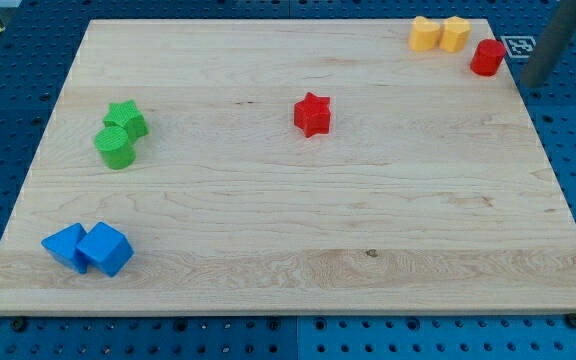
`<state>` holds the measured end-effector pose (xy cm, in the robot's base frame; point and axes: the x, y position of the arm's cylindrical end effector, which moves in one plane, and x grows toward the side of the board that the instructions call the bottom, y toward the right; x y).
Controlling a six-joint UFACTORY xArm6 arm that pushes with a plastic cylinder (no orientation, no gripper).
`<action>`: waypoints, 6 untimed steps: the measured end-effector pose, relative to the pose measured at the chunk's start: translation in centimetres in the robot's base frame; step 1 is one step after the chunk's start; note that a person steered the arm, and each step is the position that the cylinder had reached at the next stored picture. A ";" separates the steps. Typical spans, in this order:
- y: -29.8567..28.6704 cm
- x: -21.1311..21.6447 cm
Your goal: Move away from red circle
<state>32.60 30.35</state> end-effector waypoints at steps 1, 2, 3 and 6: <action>-2.5 -1.3; -3.7 -2.9; -3.7 -2.4; -19.6 -1.7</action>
